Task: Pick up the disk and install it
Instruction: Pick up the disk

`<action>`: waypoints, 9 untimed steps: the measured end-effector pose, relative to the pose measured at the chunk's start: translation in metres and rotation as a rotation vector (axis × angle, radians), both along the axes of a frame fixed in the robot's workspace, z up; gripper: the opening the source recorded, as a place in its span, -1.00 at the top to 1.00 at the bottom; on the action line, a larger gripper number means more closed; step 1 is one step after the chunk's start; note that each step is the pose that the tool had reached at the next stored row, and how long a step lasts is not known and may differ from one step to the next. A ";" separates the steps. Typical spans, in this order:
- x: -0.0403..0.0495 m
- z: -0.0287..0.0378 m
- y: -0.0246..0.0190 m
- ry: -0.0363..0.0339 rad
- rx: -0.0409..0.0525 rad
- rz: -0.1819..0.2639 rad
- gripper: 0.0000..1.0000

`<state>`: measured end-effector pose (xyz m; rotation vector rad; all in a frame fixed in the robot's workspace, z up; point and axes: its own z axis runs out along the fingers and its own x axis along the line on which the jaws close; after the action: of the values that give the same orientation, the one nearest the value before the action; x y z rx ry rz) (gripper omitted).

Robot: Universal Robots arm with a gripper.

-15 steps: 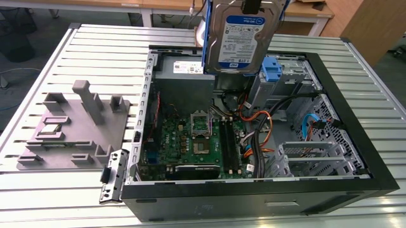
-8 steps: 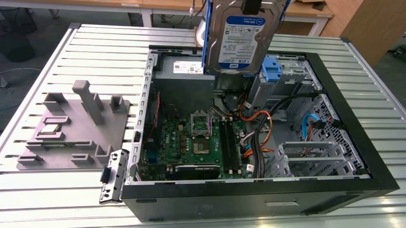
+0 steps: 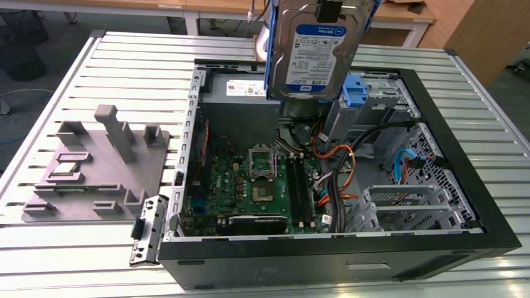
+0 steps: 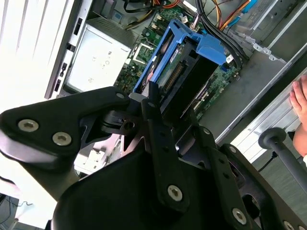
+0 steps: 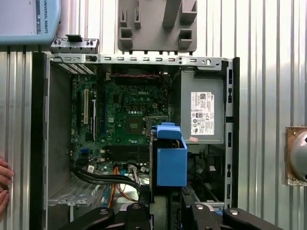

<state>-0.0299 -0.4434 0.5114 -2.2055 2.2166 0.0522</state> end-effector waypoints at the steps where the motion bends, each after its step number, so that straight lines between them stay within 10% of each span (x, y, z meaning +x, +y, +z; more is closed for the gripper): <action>1: 0.0000 -0.0001 0.0000 -0.0002 -0.0001 0.000 0.30; 9: -0.0001 -0.0038 0.0000 -0.0048 0.0000 0.000 0.30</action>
<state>-0.0300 -0.4435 0.5076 -2.2031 2.2143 0.0469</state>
